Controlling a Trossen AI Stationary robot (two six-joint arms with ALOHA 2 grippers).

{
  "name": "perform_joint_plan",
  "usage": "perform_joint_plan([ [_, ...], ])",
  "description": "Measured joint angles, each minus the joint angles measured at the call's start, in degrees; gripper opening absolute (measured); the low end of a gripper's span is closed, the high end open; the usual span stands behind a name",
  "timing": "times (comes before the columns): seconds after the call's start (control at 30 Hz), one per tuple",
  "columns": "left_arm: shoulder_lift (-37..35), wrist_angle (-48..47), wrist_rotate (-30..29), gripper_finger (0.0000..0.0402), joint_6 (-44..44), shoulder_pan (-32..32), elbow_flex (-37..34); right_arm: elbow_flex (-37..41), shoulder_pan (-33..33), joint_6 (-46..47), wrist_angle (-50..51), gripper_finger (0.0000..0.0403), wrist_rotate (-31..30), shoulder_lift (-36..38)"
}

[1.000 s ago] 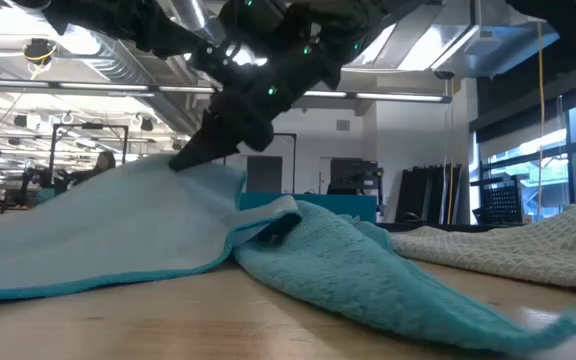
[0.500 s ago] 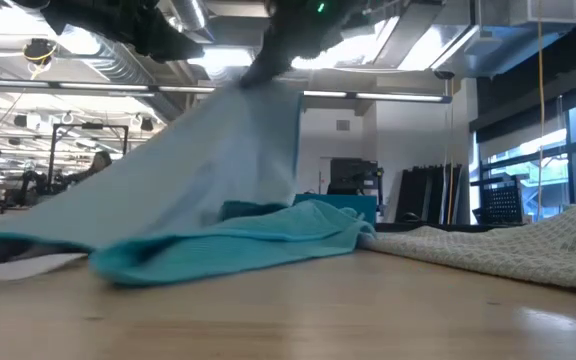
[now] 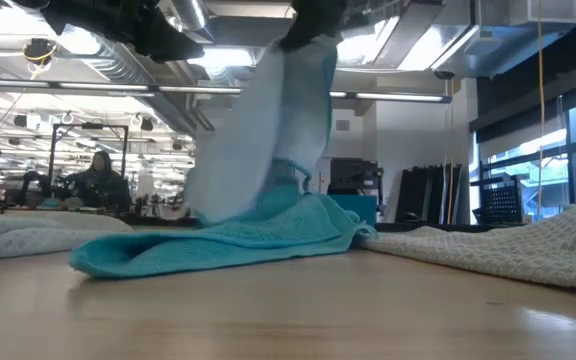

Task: Fold microfiber towels
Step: Move the light blue towel to the top right of the table

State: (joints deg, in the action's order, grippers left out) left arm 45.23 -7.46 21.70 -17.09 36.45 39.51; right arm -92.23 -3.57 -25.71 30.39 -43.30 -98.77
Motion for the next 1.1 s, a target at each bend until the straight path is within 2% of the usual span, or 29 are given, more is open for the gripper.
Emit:
perform_joint_plan([
  [0.1, 0.00, 0.00, -0.01, 0.0129, -0.01, 0.02, 0.00, -0.02, -0.01, 0.93, 4.36, 0.0005, -4.29, 1.46],
  [0.3, 0.01, -0.39, -0.01, 0.0129, 0.01, 0.01, 0.00, -0.02, 0.83, 11.40, 20.42, 0.0006, -14.40, 3.48],
  [0.4, 0.00, -0.50, -0.01, 0.0129, 0.01, 0.00, 0.00, -0.02, 0.16, 16.16, 28.09, 0.0005, -16.19, 5.71],
  [0.57, 0.00, -0.48, -0.01, 0.0129, 0.01, 0.02, 0.00, -0.02, -1.55, 23.71, 39.64, 0.0011, -12.73, 10.76],
  [0.87, 0.00, -0.48, 0.00, 0.0129, 0.16, 0.02, 0.00, -0.02, -0.78, 45.71, 58.51, 0.0011, -5.62, 16.66],
  [1.0, 0.00, -0.48, -0.01, 0.0129, 0.17, 0.02, 0.00, 1.57, -0.34, 47.96, 59.58, 0.0023, -0.90, 16.85],
  [1.1, 0.00, -0.61, -0.01, 0.0129, 0.19, 0.02, 0.00, 3.90, -0.32, 48.81, 59.57, 0.0022, -0.50, 16.42],
])
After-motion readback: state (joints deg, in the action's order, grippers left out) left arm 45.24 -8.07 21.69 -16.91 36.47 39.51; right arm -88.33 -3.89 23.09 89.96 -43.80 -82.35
